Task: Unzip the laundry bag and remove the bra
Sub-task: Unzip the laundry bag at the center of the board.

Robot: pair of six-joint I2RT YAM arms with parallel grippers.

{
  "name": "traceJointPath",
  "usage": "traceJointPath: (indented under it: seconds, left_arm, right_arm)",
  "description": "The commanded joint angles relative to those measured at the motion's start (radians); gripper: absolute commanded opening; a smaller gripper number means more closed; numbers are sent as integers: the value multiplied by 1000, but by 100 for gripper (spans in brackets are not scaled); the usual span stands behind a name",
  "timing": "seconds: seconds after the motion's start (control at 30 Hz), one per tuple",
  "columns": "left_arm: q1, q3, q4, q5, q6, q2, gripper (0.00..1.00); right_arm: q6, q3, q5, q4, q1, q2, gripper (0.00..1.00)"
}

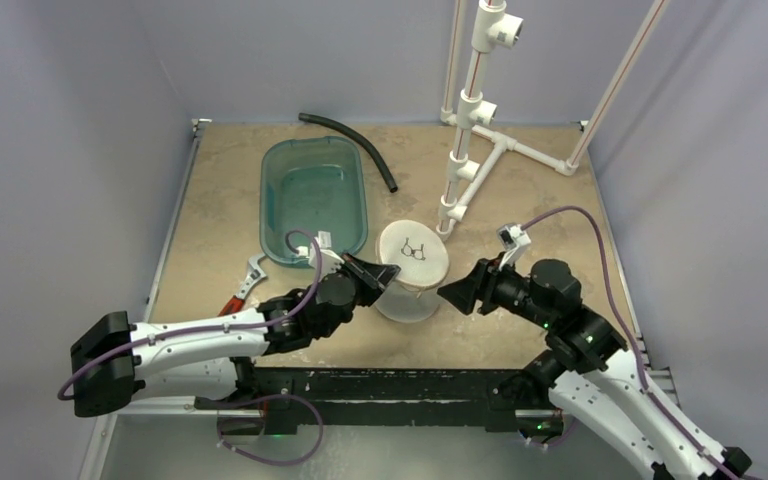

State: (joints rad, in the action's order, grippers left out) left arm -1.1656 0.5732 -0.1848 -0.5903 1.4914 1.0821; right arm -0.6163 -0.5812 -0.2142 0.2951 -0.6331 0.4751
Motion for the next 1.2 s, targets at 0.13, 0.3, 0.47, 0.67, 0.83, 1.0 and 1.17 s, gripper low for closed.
traceJointPath:
  seconds: [0.13,0.3,0.47,0.67,0.83,1.0,1.17]
  left_arm:
    - [1,102,84,-102,63,38,0]
    - [0,105,78,-93,68,59,0]
    - [1,98,83,-91,70,55,0]
    - [-1,89,99,-97,70,35,0]
    - [-1,75,103,-91,77,24,0]
    - [-1,66,103,-87,80,17,0]
    - [0,69,112,-91,75,9,0]
  right_arm:
    - [21,-13,-100,-71,-7,90,58]
    - [2,-22,-52,-115,-56,170,57]
    - [-21,-75,132,-110,-236,279,56]
    - [-71,-110,285,-76,-320,332,53]
    - [-101,-121,346,-74,-323,338,51]
    - [-104,-153,363,-65,-327,395,46]
    - [-101,-175,388,-44,-331,414,34]
